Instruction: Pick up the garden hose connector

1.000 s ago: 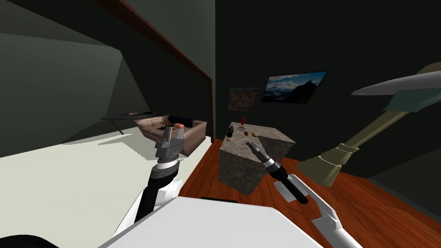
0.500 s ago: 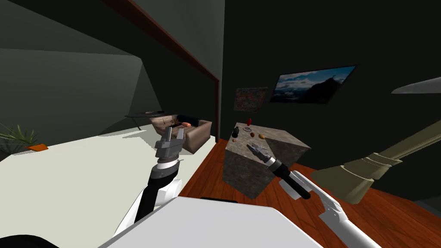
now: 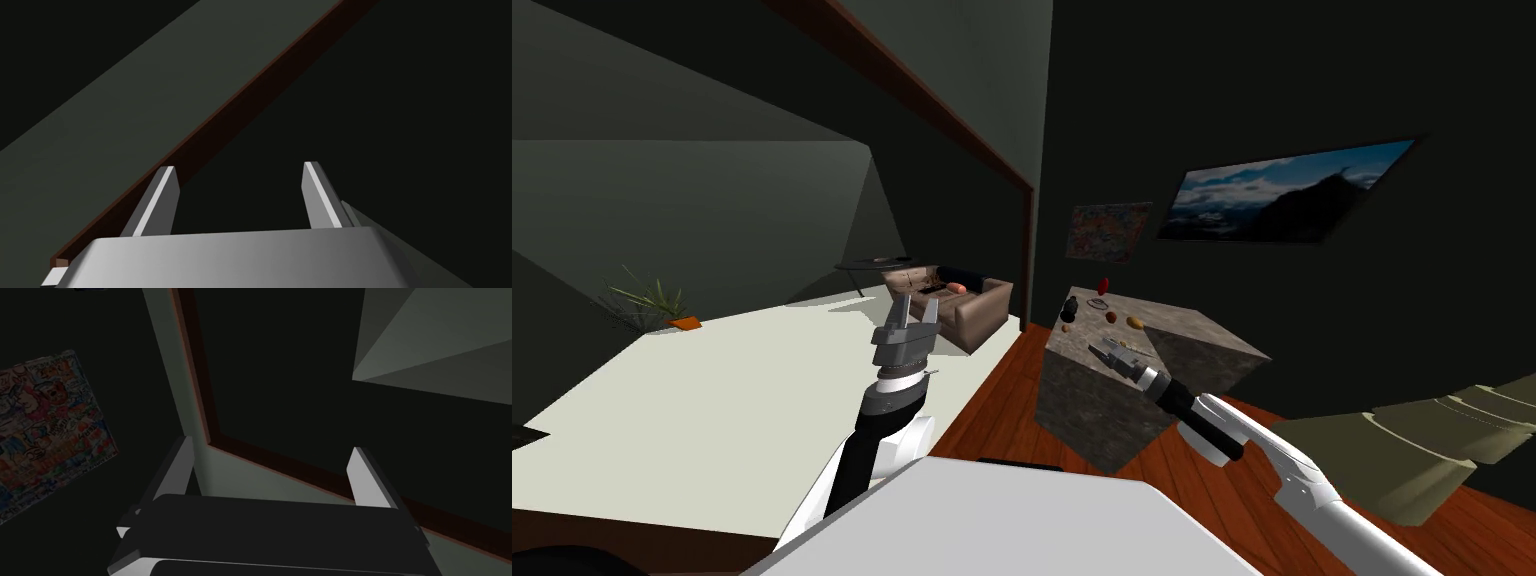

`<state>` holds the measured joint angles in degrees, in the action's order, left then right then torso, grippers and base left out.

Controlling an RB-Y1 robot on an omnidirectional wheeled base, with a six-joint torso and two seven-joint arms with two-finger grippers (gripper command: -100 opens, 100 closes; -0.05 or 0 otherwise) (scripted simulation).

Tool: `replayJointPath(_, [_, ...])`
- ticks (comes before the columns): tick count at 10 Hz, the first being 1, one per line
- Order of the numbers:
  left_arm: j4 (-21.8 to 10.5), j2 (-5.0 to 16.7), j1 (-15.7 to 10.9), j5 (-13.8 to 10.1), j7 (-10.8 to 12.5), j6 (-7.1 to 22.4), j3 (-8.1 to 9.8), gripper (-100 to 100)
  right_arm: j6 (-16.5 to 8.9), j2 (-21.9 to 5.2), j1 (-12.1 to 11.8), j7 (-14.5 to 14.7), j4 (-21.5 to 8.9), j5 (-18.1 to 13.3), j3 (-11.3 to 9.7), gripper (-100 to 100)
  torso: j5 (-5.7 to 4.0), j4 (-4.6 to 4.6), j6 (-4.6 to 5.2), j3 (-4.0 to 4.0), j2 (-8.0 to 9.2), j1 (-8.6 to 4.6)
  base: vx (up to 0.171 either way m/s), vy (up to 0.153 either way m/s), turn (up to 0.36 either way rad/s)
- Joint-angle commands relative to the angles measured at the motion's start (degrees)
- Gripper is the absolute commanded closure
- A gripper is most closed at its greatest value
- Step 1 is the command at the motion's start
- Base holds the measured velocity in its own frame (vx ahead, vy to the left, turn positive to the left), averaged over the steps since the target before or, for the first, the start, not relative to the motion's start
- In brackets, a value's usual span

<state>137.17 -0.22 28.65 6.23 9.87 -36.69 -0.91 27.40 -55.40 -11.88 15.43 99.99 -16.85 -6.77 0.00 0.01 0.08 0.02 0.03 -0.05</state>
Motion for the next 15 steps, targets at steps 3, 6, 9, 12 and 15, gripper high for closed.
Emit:
replayJointPath(3, [0.00,0.00,0.00,0.00,0.00,0.00,0.00,0,-0.13,-6.92,-0.03,1.70,-5.65,-3.75,-2.88,-100,0.00,-0.02,-0.03,-0.05,-0.09,0.01,0.037,0.023,0.196])
replayJointPath(6, [0.00,0.00,0.00,0.00,0.00,0.00,0.00,0,-0.20,-10.11,-0.21,2.24,-8.55,-5.01,-4.02,-100,-0.02,-0.04,-0.02,-0.09,-0.15,-0.06,0.046,0.005,0.076])
replayJointPath(9, [0.00,0.00,0.00,0.00,0.00,0.00,0.00,0,-0.38,-14.67,-0.79,3.28,-13.20,-7.59,-6.53,-100,-0.02,-0.06,-0.03,-0.14,-0.24,-0.06,0.068,0.000,0.128])
replayJointPath(12, [0.00,0.01,0.01,0.00,0.00,0.00,0.00,0,-0.58,-19.29,-1.63,4.28,-17.96,-10.23,-9.26,-100,-0.03,-0.07,0.00,-0.18,-0.31,-0.14,0.084,-0.014,0.108])
replayJointPath(15, [0.00,0.00,0.01,0.00,0.00,0.00,0.00,0,-0.74,-23.81,-2.66,5.22,-22.63,-12.83,-12.10,-100,-0.04,-0.08,0.00,-0.19,-0.32,-0.12,0.086,-0.012,0.107])
